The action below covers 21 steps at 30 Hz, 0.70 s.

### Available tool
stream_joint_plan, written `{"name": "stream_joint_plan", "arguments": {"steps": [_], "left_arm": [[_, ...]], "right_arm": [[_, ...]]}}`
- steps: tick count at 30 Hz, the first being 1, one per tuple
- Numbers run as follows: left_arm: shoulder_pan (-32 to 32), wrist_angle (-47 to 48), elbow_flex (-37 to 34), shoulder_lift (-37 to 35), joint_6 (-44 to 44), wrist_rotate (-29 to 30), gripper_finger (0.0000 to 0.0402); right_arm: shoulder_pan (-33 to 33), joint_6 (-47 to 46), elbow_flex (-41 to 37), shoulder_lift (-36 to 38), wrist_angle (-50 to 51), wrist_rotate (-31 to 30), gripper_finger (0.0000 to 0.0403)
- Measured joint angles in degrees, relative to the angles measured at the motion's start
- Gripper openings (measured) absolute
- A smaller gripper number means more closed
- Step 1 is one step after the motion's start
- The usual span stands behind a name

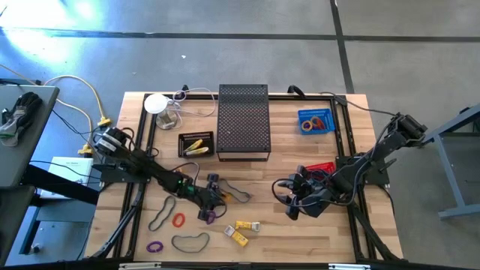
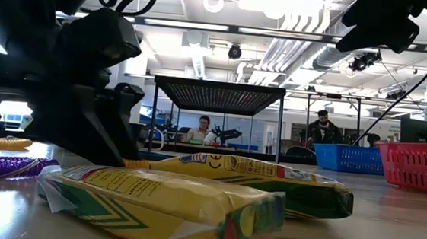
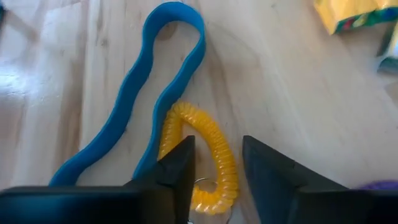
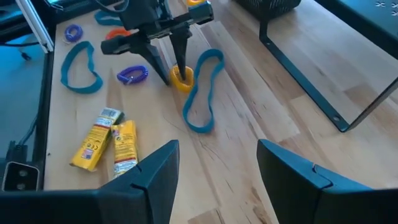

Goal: Pick & Place Office Desk Supplies
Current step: Put the yellow spring keychain into the blue bin

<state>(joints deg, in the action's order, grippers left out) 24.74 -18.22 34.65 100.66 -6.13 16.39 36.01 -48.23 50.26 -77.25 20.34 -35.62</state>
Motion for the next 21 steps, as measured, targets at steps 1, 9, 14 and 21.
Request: {"name": "stream_joint_plan", "arguments": {"steps": [1, 9, 14, 21], "left_arm": [[0.14, 0.97, 0.0, 0.0, 0.0, 0.84, 0.0111], [2.74, 2.09, -0.14, 0.19, 3.11, 6.91, 0.0014], [5.75, -0.02, -0.28, -0.3, 7.34, 14.15, 0.0013], [7.9, -1.14, 0.68, -6.94, 9.98, 16.69, 0.0012]], "right_arm": [[0.0, 0.0, 0.0, 0.0, -0.43, 0.0, 0.0204], [0.0, 0.02, 0.0, 0.0, -3.5, 0.0, 0.0204], [0.0, 0.02, 0.0, 0.0, -3.47, 0.0, 0.0204], [0.0, 0.02, 0.0, 0.0, -3.85, -0.3, 0.0204]]}}
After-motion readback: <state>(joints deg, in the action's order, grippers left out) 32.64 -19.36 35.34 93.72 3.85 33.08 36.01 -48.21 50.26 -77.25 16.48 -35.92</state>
